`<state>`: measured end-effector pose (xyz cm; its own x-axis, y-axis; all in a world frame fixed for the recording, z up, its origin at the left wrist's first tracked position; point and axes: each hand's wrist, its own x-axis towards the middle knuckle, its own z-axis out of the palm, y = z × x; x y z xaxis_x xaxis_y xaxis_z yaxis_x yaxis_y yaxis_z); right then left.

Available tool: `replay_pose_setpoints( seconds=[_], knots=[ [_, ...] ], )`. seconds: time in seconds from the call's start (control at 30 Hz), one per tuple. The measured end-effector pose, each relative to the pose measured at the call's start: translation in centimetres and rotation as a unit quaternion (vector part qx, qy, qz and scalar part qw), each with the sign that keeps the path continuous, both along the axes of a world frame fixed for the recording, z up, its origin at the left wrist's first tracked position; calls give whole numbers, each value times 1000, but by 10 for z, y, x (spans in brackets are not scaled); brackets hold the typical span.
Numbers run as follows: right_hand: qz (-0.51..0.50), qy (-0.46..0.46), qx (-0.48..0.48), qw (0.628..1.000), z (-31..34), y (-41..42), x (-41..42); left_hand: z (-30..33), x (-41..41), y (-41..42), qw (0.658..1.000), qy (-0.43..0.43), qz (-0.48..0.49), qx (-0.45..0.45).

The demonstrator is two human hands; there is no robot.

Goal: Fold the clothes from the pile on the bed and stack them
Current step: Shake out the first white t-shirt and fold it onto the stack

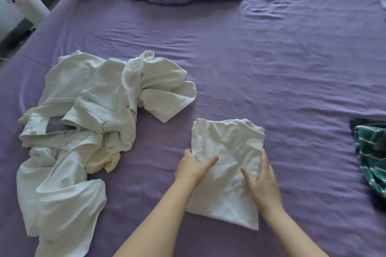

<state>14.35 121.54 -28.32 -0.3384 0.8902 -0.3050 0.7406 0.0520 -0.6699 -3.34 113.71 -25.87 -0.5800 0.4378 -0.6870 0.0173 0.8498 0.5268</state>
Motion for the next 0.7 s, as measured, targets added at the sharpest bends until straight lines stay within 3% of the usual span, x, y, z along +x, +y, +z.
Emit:
replay_pose_setpoints(
  seconds=[0.1, 0.17, 0.27, 0.37, 0.47, 0.57, 0.7],
  knots=[
    [42, 13, 19, 999, 2, -1, -1, 5, 9, 4, 994, 69, -75, -29],
    [40, 26, 19, 999, 3, -1, -1, 5, 14, 3, 995, 76, -68, -22],
    [-1, 56, -12, 998, 8, -2, -2, 4, 17, 4, 999, -6, 42, 15],
    [-65, 74, -74, 992, 13, 4, 0, 5, 17, 13, 978, -114, 162, 64],
    [-37, 108, -101, 988, 21, 12, 8, 13, 25, 17, 954, -206, 192, 105],
    [5, 142, -110, 984, 30, 21, 25, 17, 38, 21, 959, -165, 163, 166],
    [-25, 148, -108, 983, 40, 40, 56, 31, 69, 38, 957, -155, 134, 207]
  ],
)
